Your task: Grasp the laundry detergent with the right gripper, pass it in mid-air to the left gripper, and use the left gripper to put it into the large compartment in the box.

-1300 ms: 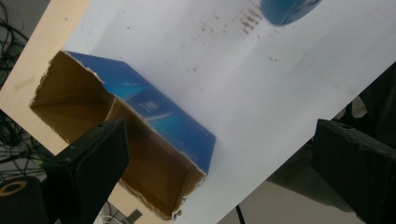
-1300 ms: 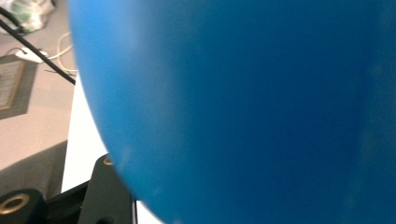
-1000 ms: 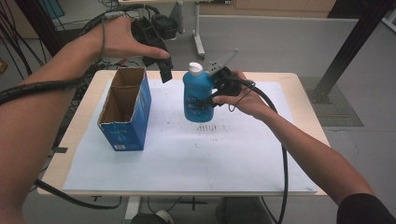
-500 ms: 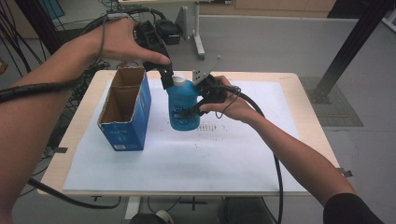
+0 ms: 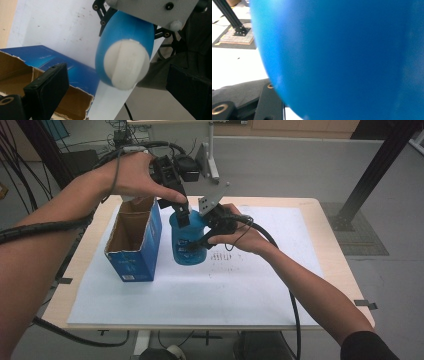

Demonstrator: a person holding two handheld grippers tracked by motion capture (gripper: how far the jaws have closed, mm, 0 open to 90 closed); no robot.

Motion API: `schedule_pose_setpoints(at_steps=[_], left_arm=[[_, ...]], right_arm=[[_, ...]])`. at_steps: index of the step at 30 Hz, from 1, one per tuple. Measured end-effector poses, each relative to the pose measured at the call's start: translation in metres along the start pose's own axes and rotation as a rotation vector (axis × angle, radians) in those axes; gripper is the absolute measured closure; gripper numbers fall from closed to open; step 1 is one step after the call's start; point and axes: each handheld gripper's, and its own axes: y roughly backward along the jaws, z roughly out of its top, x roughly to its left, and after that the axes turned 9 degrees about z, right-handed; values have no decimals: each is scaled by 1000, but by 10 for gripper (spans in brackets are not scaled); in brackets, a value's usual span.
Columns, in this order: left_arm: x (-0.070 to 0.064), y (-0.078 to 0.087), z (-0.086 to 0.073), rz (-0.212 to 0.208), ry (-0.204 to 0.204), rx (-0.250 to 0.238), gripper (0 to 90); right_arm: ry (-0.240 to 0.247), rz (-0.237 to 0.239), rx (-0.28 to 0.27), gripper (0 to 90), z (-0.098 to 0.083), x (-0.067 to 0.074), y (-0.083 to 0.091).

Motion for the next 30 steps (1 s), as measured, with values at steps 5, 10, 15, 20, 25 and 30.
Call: schedule_pose_setpoints(at_steps=[5, 10, 15, 20, 25, 30], left_arm=[[-4, -7, 2, -7, -14, 13, 53], [-7, -11, 5, -16, -32, 1, 54], [-7, -14, 7, -20, -44, -2, 54], [-8, -18, 7, -29, -48, -8, 55], [-10, -21, 8, -37, -50, -8, 55], [-11, -23, 11, -40, -64, -3, 56]], right_arm=[[16, 11, 0, 435, 3, 3, -2], [32, 12, -4, 435, 6, 5, 1], [31, 17, -13, 435, 7, 6, 2], [37, 21, -9, 435, 7, 7, 2], [64, 21, -28, 436, 8, 6, 2], [68, 24, -36, 436, 8, 7, 5]])
